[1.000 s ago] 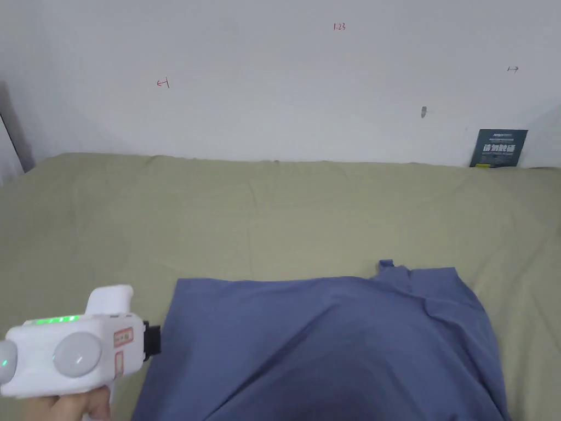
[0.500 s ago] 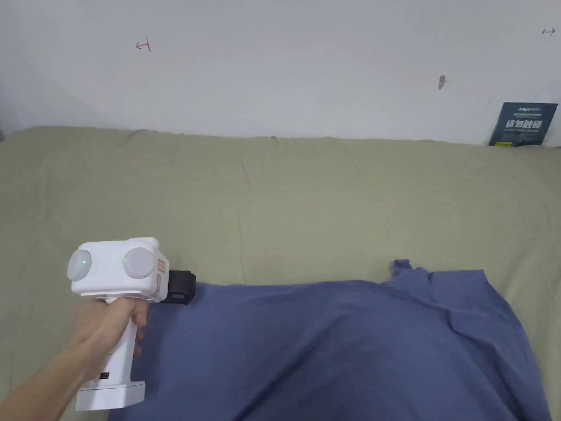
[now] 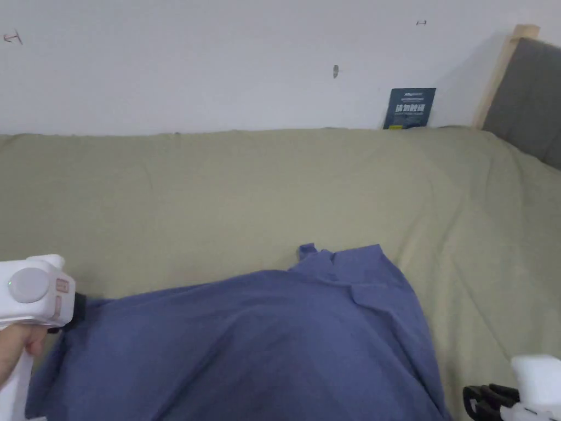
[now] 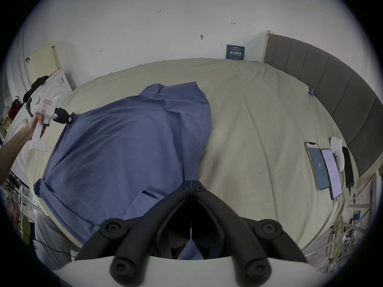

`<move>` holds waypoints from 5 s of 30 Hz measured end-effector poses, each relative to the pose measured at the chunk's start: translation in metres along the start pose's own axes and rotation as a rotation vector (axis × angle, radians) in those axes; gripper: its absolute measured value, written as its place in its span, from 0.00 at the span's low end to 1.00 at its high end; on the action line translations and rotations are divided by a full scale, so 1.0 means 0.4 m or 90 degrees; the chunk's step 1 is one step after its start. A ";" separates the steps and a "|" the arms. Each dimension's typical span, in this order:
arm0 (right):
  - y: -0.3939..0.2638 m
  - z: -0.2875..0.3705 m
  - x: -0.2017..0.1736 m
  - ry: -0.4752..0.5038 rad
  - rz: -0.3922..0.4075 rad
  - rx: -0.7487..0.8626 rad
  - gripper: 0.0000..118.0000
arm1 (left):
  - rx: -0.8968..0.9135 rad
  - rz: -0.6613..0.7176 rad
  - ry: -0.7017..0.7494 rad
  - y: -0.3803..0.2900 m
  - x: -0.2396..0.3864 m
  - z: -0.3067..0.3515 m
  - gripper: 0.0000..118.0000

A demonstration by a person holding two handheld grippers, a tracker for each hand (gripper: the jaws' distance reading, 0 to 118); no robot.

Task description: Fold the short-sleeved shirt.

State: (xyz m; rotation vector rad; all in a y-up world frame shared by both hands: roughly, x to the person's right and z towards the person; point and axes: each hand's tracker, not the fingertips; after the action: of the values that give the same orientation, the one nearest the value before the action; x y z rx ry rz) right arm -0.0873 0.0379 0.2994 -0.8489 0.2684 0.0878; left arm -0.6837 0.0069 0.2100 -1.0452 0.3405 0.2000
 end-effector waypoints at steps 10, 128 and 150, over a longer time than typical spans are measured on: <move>0.297 -0.269 0.117 0.022 0.007 -0.045 1.00 | -0.013 -0.017 0.003 0.003 0.011 -0.017 0.00; 1.177 -0.051 -0.036 -0.084 0.070 0.252 0.00 | 0.404 0.025 0.113 0.557 0.127 0.477 0.00; 0.127 0.080 0.067 0.039 0.034 0.084 0.00 | 0.177 0.004 0.021 -0.315 -0.046 0.418 0.00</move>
State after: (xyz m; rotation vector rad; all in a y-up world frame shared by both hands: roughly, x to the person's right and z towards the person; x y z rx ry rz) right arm -0.0644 0.0948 0.2753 -0.7143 0.3512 0.0934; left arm -0.6305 0.0907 0.3950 -0.7729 0.3886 0.1360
